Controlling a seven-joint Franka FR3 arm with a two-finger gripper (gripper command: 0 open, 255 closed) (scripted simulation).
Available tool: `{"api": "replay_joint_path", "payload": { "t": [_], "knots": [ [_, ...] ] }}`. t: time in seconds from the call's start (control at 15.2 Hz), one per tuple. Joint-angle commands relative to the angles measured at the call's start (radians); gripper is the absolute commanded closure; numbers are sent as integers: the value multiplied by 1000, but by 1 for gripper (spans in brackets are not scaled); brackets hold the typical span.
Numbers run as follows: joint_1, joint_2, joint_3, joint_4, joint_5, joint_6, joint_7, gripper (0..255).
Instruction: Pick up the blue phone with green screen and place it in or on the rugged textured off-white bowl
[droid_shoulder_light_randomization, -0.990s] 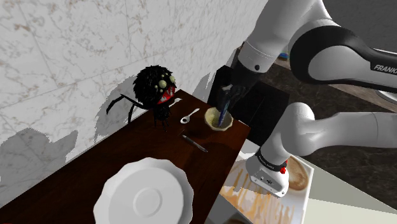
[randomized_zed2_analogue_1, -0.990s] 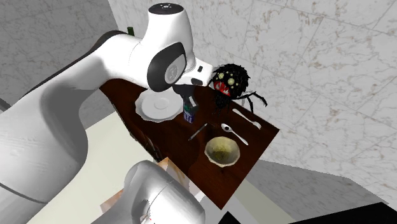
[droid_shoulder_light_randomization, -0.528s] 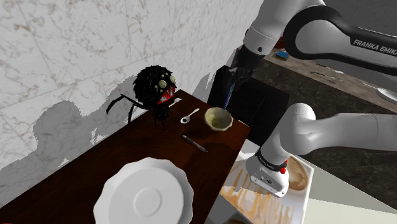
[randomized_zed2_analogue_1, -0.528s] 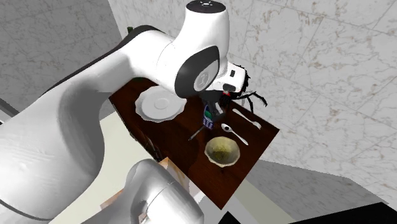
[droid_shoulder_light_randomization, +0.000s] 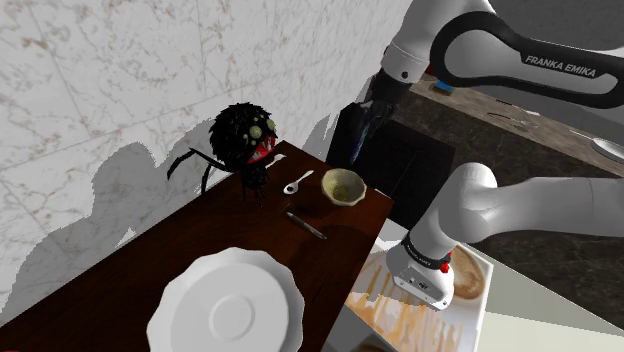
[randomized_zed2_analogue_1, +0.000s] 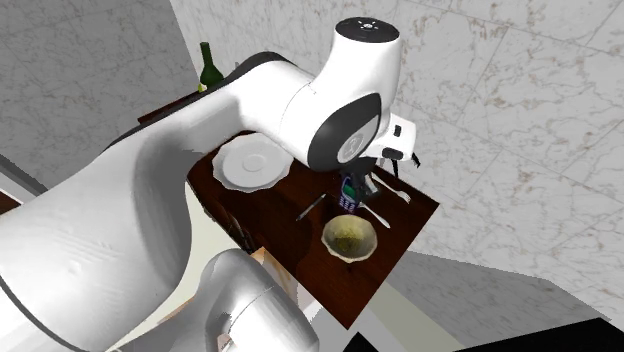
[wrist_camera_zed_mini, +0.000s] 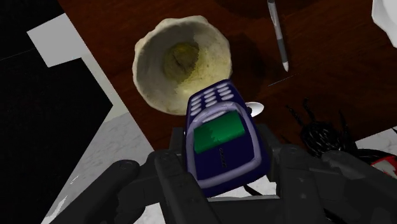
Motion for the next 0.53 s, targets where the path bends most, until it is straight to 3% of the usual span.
{"api": "replay_joint_path", "payload": {
  "t": [0.0, 0.46],
  "knots": [
    [1, -5, 1, -28, 1, 23, -1, 255],
    [4, -15, 7, -126, 8, 111, -3, 255]
  ]
}}
